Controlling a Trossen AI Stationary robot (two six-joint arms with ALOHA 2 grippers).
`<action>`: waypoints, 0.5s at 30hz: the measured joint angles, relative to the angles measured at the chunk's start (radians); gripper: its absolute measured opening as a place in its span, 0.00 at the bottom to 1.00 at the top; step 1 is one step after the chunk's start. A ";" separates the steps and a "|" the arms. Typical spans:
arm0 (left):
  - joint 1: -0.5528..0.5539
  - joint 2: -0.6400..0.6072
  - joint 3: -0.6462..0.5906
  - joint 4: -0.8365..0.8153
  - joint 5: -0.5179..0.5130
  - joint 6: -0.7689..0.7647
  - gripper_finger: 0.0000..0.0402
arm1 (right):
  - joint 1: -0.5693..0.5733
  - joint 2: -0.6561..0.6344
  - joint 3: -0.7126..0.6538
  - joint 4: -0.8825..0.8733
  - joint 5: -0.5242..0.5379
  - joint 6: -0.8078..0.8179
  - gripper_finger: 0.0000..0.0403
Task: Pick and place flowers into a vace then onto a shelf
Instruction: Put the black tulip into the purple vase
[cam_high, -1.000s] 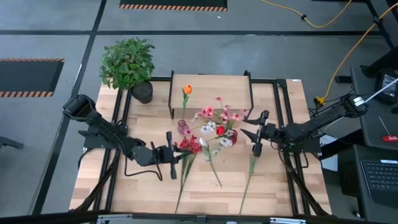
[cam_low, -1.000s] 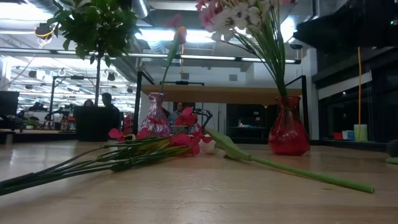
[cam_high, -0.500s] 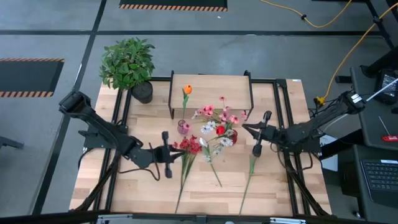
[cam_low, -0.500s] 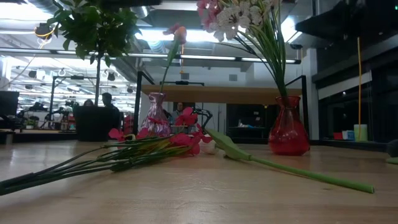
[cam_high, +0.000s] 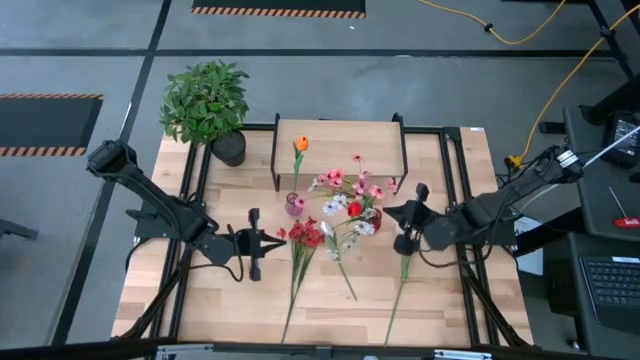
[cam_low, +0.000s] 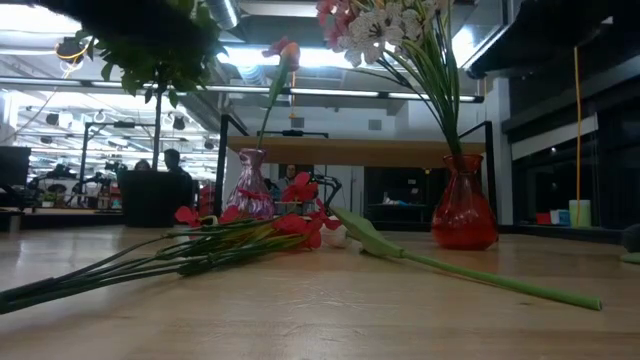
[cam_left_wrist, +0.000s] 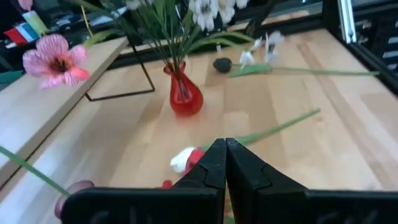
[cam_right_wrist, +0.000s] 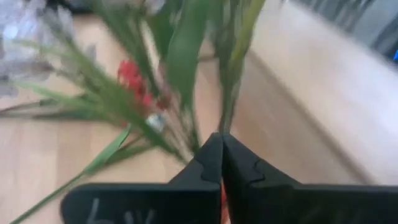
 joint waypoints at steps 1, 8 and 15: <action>0.000 0.000 -0.007 0.003 0.000 0.001 0.01 | 0.011 0.027 0.030 -0.059 -0.007 0.059 0.01; 0.000 0.000 -0.018 0.006 0.014 0.058 0.01 | 0.098 0.227 0.219 -0.388 -0.033 0.483 0.00; 0.000 0.000 -0.018 0.004 0.088 0.090 0.00 | 0.155 0.427 0.408 -0.571 -0.149 0.744 0.00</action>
